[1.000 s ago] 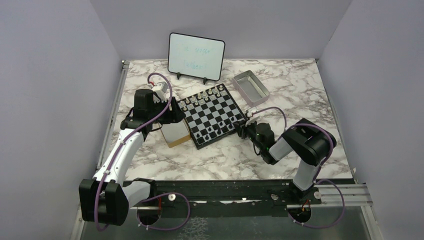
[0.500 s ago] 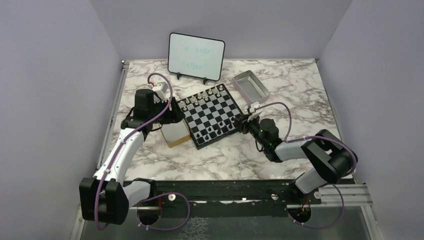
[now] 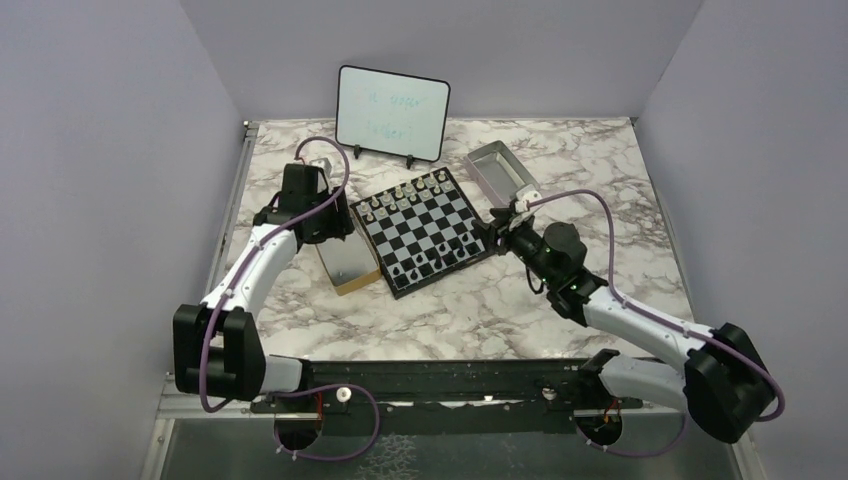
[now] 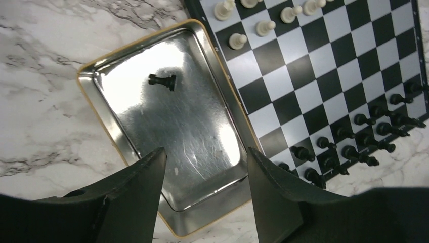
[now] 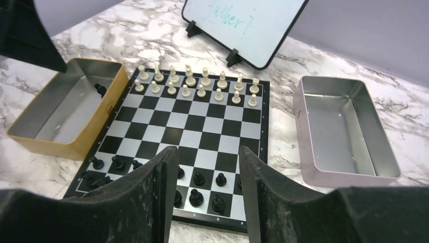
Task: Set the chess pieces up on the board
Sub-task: Place the chess piece on the chessboard, then pick up the chess piece from the storage box.
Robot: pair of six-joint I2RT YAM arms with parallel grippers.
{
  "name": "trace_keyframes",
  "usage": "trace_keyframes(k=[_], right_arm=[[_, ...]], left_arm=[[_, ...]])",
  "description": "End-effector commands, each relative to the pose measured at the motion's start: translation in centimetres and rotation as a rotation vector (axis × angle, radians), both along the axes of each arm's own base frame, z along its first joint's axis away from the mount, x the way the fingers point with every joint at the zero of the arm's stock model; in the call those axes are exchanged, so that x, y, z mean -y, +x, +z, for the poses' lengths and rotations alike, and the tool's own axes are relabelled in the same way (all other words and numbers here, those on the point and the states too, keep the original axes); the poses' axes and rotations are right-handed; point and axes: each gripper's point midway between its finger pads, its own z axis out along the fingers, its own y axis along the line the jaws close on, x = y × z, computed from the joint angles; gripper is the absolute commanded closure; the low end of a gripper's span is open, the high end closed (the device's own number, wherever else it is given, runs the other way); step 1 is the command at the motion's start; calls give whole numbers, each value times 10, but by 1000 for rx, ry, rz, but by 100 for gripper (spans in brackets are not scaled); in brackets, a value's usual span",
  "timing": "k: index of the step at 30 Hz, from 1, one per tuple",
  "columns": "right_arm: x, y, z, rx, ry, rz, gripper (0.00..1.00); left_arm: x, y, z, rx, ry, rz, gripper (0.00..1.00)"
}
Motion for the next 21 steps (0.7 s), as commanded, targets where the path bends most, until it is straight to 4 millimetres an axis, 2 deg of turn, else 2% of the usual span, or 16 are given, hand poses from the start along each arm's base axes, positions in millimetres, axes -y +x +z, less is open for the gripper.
trace_keyframes(k=[1,4,7,10,15,21], right_arm=[[-3,-15,14,-17,-14,61,48],[-3,-20,25,-28,7,71,48],[-1,-23,36,-25,16,71,48],[-1,-25,40,-45,44,69,48],[2,-27,45,-40,50,60,48],[5,-28,49,-38,61,48,48]], left_arm=[[-24,21,11,26,104,134,40],[-29,29,-2,-18,120,192,48],[-39,35,-13,-40,152,268,62],[-43,41,-16,-36,149,346,70],[-34,50,-12,4,41,440,71],[-27,56,-24,-14,-34,508,71]])
